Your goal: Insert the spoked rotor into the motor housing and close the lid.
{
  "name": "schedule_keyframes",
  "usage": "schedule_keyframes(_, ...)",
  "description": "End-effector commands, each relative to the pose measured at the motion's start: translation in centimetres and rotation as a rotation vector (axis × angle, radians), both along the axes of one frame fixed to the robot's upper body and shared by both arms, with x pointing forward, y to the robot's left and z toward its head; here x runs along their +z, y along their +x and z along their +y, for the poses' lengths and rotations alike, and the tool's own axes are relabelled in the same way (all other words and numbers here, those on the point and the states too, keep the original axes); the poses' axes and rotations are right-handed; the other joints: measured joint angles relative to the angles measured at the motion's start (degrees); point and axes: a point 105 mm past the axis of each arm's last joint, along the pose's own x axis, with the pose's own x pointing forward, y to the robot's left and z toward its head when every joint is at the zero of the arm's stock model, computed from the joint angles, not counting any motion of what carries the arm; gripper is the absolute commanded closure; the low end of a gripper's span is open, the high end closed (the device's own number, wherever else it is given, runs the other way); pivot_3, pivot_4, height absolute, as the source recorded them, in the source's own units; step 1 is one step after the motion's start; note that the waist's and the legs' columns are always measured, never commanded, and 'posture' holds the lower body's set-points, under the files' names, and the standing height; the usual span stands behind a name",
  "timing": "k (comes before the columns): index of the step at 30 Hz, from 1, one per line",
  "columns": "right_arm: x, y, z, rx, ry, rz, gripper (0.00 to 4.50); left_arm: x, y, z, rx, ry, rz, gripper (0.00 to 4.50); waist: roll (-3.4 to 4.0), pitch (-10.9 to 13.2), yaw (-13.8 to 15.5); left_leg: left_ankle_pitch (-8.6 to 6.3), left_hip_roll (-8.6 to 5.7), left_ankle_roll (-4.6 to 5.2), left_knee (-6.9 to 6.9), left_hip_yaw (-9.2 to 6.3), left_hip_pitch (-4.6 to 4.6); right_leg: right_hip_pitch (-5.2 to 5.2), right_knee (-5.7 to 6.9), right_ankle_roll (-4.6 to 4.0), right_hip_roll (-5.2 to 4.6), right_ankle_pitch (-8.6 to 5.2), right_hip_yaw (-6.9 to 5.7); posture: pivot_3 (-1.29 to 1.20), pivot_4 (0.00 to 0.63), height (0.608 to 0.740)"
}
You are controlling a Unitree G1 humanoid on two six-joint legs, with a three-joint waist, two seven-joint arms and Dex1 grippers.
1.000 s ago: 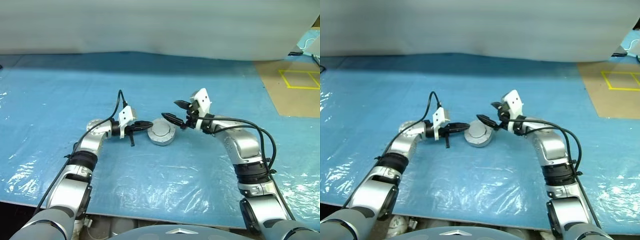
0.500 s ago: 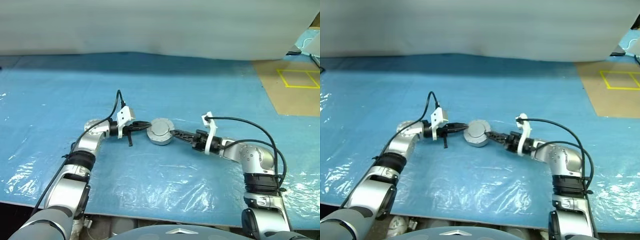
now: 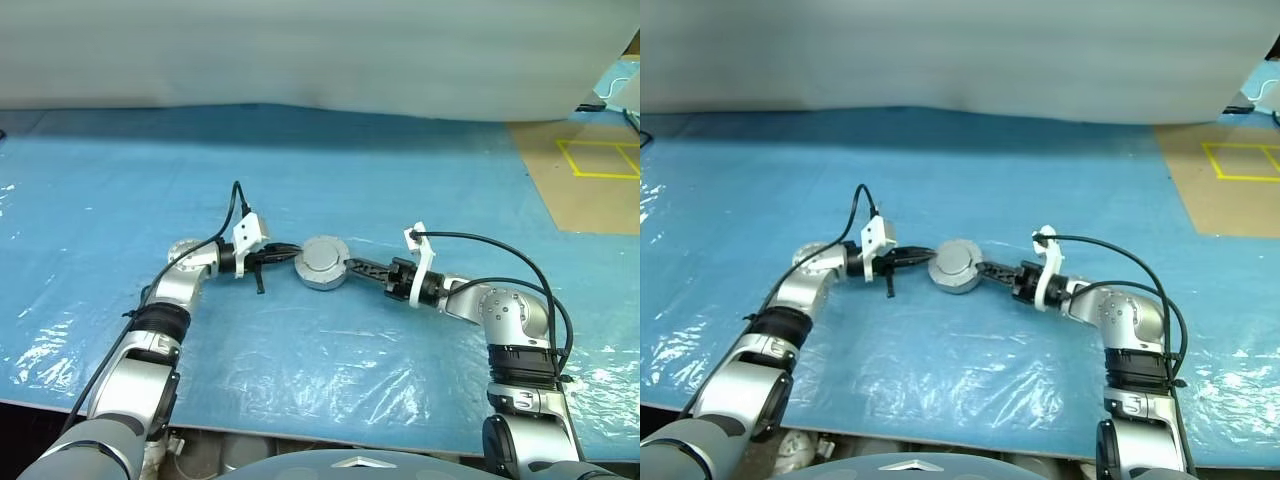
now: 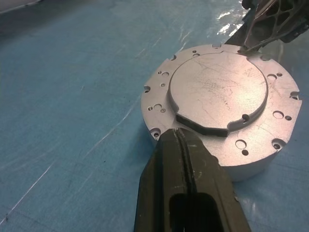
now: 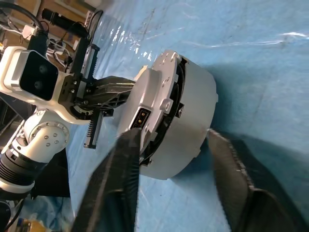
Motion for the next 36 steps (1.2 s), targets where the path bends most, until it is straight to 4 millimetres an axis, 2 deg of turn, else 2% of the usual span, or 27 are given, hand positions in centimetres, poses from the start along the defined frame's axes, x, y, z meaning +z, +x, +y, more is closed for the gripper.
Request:
schedule_keyframes(1,1.4,-0.1,1.0,0.027,0.038,-0.054,3.6,-1.0,-0.3,0.0,-0.006,0.03,0.031,4.5,0.0,0.0,-0.09,0.0,0.0,0.0,0.01,0.0,0.0,0.0,0.0,0.0,0.0,0.0,0.0,0.0,0.15,0.74)
schedule_keyframes(3,1.4,-0.2,1.4,0.035,0.046,-0.052,4.3,-0.9,-0.2,0.0,-0.005,0.031,0.03,4.5,0.0,0.0,-0.21,0.0,0.02,0.0,0.06,0.0,0.03,0.03,0.01,-0.03,0.0,-0.01,0.01,0.0,0.15,0.74)
schedule_keyframes(4,1.4,-0.3,1.6,0.041,0.049,-0.05,4.45,-0.9,-0.2,0.1,-0.004,0.032,0.029,4.5,0.0,0.0,-0.26,0.0,0.02,0.0,0.06,0.0,0.04,0.04,0.01,-0.1,0.0,-0.06,0.01,0.0,0.15,0.74)
schedule_keyframes(9,0.4,-0.4,1.5,0.025,0.046,0.007,4.45,-0.9,-0.1,0.1,-0.001,0.035,0.027,4.5,0.0,0.0,-0.31,0.0,0.05,0.0,0.08,0.0,0.09,0.06,0.01,-0.11,0.02,-0.07,0.03,0.0,0.15,0.74)
schedule_keyframes(12,0.1,0.0,0.3,-0.008,-0.076,-0.099,4.45,-0.9,-0.2,0.1,-0.002,0.034,0.027,4.5,0.01,-0.01,-0.24,0.0,0.04,0.0,0.08,0.0,0.1,0.08,0.01,-0.11,0.02,-0.07,0.03,0.0,0.15,0.74)
schedule_keyframes(14,0.4,0.6,-0.3,-0.059,-0.077,-0.155,4.45,-0.9,-0.1,0.1,-0.001,0.033,0.027,4.5,0.01,-0.01,-0.25,0.0,0.04,0.0,0.09,0.0,0.13,0.12,0.01,-0.11,0.02,-0.06,0.03,0.0,0.15,0.74)
schedule_keyframes(17,0.2,1.7,-1.8,-0.147,-0.03,-0.116,3.86,-0.9,-0.2,0.1,-0.001,0.033,0.026,4.5,0.01,-0.01,-0.2,0.0,0.03,0.0,0.11,0.0,0.14,0.14,0.01,-0.11,0.01,-0.06,0.03,0.0,0.15,0.74)
schedule_keyframes(20,0.0,1.8,-2.6,-0.153,-0.032,-0.064,2.86,-0.9,-0.2,0.2,0.001,0.033,0.025,4.5,0.01,0.0,-0.12,0.0,0.0,0.0,0.13,0.0,0.08,0.14,-0.02,-0.11,-0.01,-0.06,0.04,0.0,0.15,0.74)
schedule_keyframes(22,0.0,1.4,-2.3,-0.117,-0.002,-0.024,2.23,-0.9,-0.1,0.2,0.003,0.034,0.025,4.5,0.02,0.0,-0.1,0.0,0.0,0.0,0.13,0.0,0.07,0.13,-0.02,-0.11,-0.01,-0.06,0.03,0.0,0.15,0.74)
schedule_keyframes(26,0.7,0.1,-0.8,-0.018,0.076,0.02,2.23,-1.0,-0.2,0.3,0.004,0.037,0.026,4.5,0.02,0.0,-0.02,0.0,0.04,0.0,0.13,-0.02,0.07,0.14,0.02,-0.11,0.01,-0.06,-0.03,0.0,0.15,0.74)
schedule_keyframes(30,1.7,-0.1,0.1,0.015,0.145,0.015,2.23,-0.9,-0.2,0.3,0.004,0.037,0.025,4.5,0.02,0.0,-0.03,0.0,0.04,0.01,0.14,-0.02,0.06,0.14,0.02,-0.12,0.0,-0.06,-0.04,0.0,0.15,0.74)
schedule_keyframes(36,1.0,-0.5,1.7,0.045,0.133,0.038,2.23,-1.0,-0.2,0.2,0.0,0.038,0.025,4.5,0.02,0.0,-0.12,0.0,0.05,0.0,0.14,-0.02,0.07,0.14,0.01,-0.12,0.0,-0.07,-0.04,0.0,0.15,0.74)
